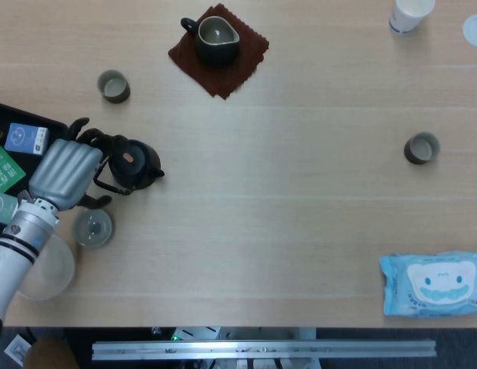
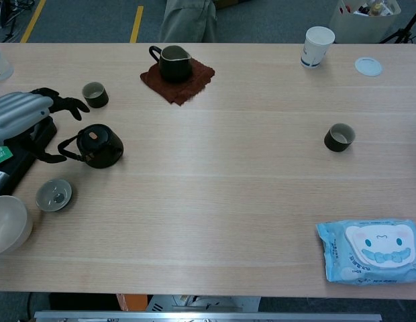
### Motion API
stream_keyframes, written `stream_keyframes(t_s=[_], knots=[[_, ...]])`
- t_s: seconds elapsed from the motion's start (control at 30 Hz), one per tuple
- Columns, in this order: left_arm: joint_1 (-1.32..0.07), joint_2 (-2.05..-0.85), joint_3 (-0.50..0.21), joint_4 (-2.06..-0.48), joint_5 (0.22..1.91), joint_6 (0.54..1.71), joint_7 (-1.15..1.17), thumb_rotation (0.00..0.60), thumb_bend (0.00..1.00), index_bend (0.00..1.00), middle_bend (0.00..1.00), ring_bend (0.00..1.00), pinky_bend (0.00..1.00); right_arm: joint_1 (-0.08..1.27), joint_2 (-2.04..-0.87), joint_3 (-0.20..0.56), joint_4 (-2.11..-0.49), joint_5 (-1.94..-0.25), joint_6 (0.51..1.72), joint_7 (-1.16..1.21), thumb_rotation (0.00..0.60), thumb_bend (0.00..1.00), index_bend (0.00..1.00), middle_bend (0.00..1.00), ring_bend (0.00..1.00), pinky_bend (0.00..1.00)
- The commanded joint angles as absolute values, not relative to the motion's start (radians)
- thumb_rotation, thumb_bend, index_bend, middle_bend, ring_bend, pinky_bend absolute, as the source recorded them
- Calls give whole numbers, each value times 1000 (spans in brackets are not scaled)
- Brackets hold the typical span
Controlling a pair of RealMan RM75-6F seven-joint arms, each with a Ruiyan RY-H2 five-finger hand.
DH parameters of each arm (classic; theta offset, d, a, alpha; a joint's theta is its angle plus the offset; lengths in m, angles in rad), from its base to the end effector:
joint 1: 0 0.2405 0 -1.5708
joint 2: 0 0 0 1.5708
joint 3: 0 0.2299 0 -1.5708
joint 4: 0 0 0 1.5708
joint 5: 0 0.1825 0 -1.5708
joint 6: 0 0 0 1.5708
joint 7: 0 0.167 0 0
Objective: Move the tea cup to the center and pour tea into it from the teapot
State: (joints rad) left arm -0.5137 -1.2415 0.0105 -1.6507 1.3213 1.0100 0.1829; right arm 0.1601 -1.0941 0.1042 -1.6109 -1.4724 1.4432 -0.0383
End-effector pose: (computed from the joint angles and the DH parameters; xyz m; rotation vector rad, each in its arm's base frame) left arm -0.2117 0.2735 0.0592 -1.8935 -1.0202 -0.7444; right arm -0.2635 -0.2301 0.1845 1.4123 -0.8110 0.9176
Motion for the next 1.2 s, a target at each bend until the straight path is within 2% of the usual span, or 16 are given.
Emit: stream_keyframes(t_s=[0.03, 0.67, 0.93, 1.07, 1.2], knots=[[-518, -1251, 13, -1640, 1326, 1001, 193, 600, 150, 141, 238, 163, 70, 159, -1094, 104, -1609, -1473, 1444, -36, 600, 328, 307, 365, 298, 382], [-563, -1388, -29, -1489, 1276, 942, 226, 600, 150, 130, 224, 152, 70, 141, -1092, 102, -1596, -1461, 1454, -20, 600, 328, 307, 365, 298, 382], [-559, -1356, -31, -1542, 1243, 946, 269, 600, 150, 153, 225, 154, 70, 140, -1094, 102, -1593, -1463, 1454, -16, 600, 328, 307, 365, 298, 382], [-543, -1315, -21, -1608, 1230, 971, 302, 600, 150, 204, 246, 162, 70, 141, -1096, 101, -1587, -1466, 1450, -10, 600, 328, 307, 364, 298, 382], [-521, -1295, -14, -1653, 1238, 1014, 317, 600, 150, 314, 318, 205, 70, 143, -1098, 101, -1582, -1469, 1449, -4, 600, 328, 306, 365, 298, 382]])
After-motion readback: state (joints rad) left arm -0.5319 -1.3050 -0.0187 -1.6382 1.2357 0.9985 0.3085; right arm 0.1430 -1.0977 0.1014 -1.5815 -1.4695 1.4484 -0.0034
